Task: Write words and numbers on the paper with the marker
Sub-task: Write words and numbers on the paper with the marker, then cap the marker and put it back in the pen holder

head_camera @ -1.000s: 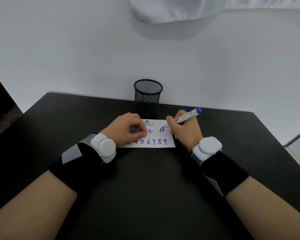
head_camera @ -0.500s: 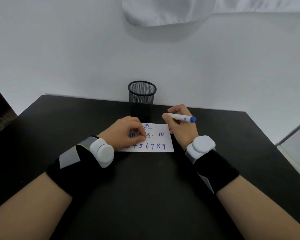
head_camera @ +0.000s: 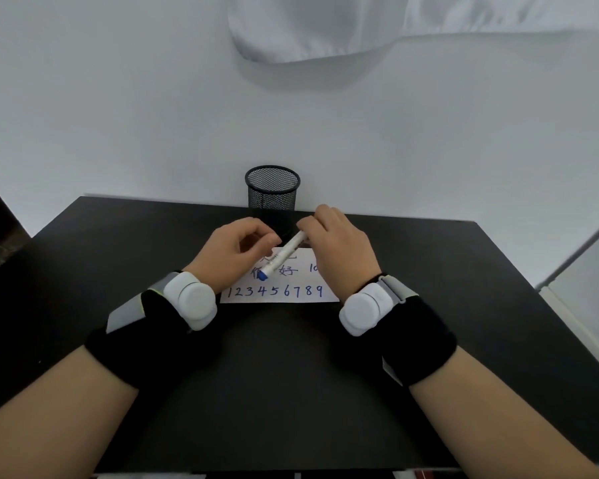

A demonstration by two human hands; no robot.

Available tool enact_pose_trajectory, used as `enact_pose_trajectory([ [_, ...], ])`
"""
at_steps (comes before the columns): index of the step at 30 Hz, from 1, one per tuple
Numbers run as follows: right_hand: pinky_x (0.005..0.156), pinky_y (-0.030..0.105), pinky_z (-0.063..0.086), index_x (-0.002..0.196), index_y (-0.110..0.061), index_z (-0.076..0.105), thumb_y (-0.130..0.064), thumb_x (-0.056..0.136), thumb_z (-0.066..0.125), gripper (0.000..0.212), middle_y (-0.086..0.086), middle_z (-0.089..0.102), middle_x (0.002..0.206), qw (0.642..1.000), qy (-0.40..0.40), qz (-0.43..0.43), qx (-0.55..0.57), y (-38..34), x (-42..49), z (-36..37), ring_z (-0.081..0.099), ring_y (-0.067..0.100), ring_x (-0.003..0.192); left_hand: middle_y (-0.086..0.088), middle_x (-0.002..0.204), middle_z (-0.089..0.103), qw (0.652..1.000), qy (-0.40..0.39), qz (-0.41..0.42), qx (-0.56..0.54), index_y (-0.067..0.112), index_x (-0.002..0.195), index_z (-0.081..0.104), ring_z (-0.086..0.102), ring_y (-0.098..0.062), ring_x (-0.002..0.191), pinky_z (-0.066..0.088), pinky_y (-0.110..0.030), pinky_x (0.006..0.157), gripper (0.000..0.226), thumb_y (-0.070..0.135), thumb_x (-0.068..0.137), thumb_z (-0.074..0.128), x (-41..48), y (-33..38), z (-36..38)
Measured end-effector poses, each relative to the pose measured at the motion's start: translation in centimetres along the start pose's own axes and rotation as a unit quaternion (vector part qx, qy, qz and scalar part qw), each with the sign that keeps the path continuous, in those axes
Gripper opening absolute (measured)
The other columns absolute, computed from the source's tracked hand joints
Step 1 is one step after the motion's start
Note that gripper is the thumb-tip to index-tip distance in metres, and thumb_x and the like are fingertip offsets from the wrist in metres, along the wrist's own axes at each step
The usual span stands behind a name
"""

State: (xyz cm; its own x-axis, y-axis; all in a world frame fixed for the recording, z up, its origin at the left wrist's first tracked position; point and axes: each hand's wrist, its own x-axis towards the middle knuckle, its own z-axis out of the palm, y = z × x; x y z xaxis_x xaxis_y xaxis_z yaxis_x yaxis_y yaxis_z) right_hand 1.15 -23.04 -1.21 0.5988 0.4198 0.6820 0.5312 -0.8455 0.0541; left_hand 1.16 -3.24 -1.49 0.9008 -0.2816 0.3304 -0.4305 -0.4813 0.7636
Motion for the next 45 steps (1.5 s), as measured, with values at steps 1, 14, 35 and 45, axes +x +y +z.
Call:
enact_pose_trajectory([
  [1, 0.044, 0.026, 0.041, 0.094, -0.005, 0.067, 0.007, 0.065, 0.080, 0.034, 0.011, 0.060, 0.087, 1.000, 0.004, -0.005, -0.001, -0.1, 0.0, 0.0, 0.059, 0.027, 0.073, 0.005, 0.093, 0.067, 1.000, -0.002, -0.005, -0.016, 0.022, 0.100, 0.065, 0.065, -0.010, 0.085, 0.053, -0.027, 0.080, 0.015, 0.029, 0.091, 0.056, -0.1, 0.2, 0.1],
  [14, 0.075, 0.036, 0.053, 0.114, -0.006, 0.065, -0.008, 0.086, 0.068, 0.028, 0.010, 0.064, 0.093, 0.986, 0.021, 0.079, 0.147, 1.1, 0.6, -0.6, 0.062, 0.025, 0.083, 0.004, 0.093, 0.068, 0.999, 0.017, -0.026, -0.034, 0.024, 0.113, 0.058, 0.068, -0.009, 0.076, 0.057, -0.028, 0.074, 0.022, 0.024, 0.091, 0.059, -0.4, 0.6, 1.1],
  [35, 0.089, 0.030, 0.052, 0.107, -0.011, 0.065, -0.006, 0.090, 0.063, 0.018, 0.004, 0.066, 0.100, 0.908, -0.054, 0.341, 0.237, 5.4, -0.4, 0.9, 0.062, 0.017, 0.088, 0.012, 0.091, 0.070, 0.998, 0.030, -0.048, -0.023, 0.033, 0.104, 0.066, 0.065, -0.002, 0.084, 0.046, -0.018, 0.078, 0.019, 0.029, 0.084, 0.067, 0.0, -0.9, -0.1],
  [45, 0.087, 0.027, 0.058, 0.115, -0.002, 0.065, -0.001, 0.093, 0.059, 0.023, 0.011, 0.070, 0.104, 0.705, 0.079, 0.424, 0.563, 2.6, -0.1, -0.4, 0.069, 0.016, 0.090, 0.013, 0.093, 0.071, 0.997, 0.035, -0.060, -0.021, 0.032, 0.104, 0.068, 0.064, -0.002, 0.089, 0.046, -0.021, 0.081, 0.020, 0.031, 0.084, 0.068, 0.1, -1.4, -0.2],
])
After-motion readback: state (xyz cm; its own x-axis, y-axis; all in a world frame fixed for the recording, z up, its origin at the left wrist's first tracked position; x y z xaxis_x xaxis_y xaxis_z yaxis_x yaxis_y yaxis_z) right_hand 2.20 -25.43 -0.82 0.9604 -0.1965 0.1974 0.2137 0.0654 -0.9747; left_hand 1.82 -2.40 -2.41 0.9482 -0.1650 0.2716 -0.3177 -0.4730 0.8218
